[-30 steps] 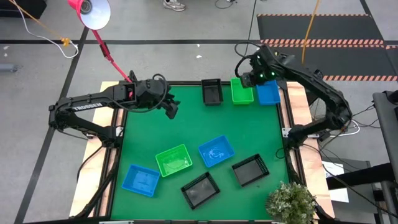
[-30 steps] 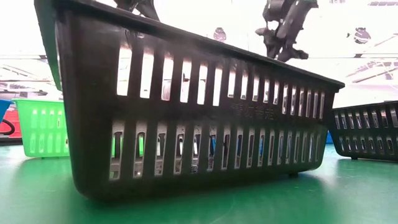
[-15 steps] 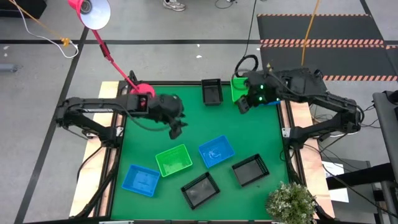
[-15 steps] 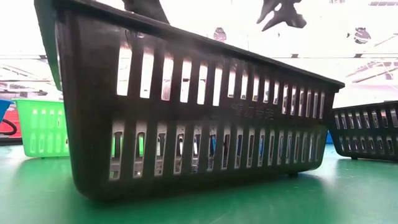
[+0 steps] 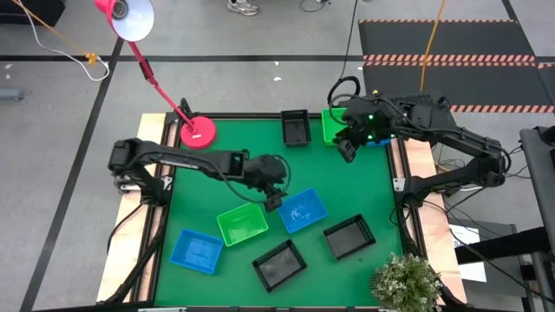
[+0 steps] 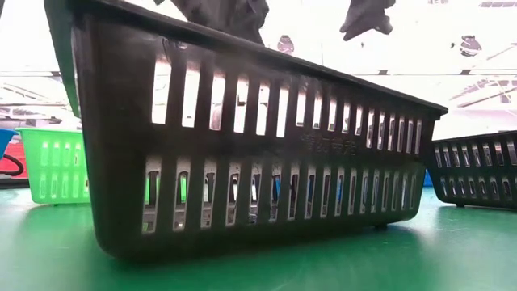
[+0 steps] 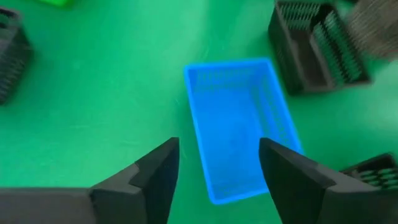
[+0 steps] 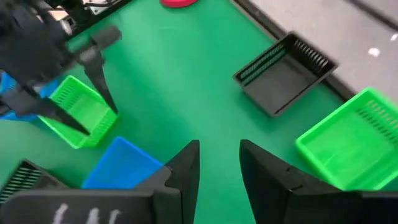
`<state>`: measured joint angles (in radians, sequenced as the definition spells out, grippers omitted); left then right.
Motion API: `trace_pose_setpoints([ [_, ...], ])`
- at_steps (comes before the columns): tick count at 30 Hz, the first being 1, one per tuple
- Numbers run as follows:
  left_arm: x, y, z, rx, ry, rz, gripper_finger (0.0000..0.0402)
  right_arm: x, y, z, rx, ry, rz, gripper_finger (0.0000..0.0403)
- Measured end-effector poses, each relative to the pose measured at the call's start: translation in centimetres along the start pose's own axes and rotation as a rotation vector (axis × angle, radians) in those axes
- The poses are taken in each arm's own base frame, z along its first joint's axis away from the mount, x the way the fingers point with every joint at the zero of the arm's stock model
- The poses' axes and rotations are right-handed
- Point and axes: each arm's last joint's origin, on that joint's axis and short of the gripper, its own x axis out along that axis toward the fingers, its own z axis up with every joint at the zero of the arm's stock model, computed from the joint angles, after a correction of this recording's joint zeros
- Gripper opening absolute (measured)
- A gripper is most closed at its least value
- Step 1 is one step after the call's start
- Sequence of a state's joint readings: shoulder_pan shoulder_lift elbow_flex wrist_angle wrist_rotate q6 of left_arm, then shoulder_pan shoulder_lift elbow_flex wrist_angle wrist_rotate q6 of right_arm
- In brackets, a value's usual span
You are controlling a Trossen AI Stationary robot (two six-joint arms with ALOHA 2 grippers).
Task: Stack baskets by color
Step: Stack the middle blue bin on the top blue bin
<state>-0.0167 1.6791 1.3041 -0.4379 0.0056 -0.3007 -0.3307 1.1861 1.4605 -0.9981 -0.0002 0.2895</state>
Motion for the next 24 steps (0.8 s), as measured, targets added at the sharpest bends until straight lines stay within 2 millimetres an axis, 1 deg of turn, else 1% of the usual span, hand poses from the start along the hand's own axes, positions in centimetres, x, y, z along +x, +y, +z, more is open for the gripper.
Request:
trace_pose_setpoints([
  [3,2.2,-0.3,-0.9,0.032,0.056,0.005,0.0255,-0.5,-0.7,0.1,-0.047,-0.021,-0.018,0.0107],
  [7,4.5,-0.2,-1.7,-0.001,0.094,0.034,0.0291,-0.9,-1.3,0.3,-0.108,-0.043,-0.038,0.0107],
  [9,5.7,0.0,-2.1,-0.032,0.111,0.058,0.0299,-0.9,-1.6,0.3,-0.138,-0.043,-0.047,0.0107],
  [12,7.3,0.4,-2.9,-0.084,0.143,0.076,0.0291,-0.9,-1.8,0.4,-0.178,-0.050,-0.053,0.0107],
  [15,8.8,0.6,-3.7,-0.107,0.178,0.086,0.0266,-0.9,-1.8,0.5,-0.209,-0.053,-0.053,0.0107],
  [18,9.6,0.7,-4.0,-0.128,0.188,0.088,0.0227,-0.9,-1.8,0.5,-0.222,-0.053,-0.053,0.0107],
  [20,9.7,0.7,-4.0,-0.148,0.181,0.088,0.0191,-0.9,-1.8,0.4,-0.224,-0.047,-0.053,0.0107],
  [24,9.8,0.8,-3.8,-0.147,0.165,0.082,0.0097,-0.9,-1.8,0.4,-0.213,-0.045,-0.052,0.0107],
])
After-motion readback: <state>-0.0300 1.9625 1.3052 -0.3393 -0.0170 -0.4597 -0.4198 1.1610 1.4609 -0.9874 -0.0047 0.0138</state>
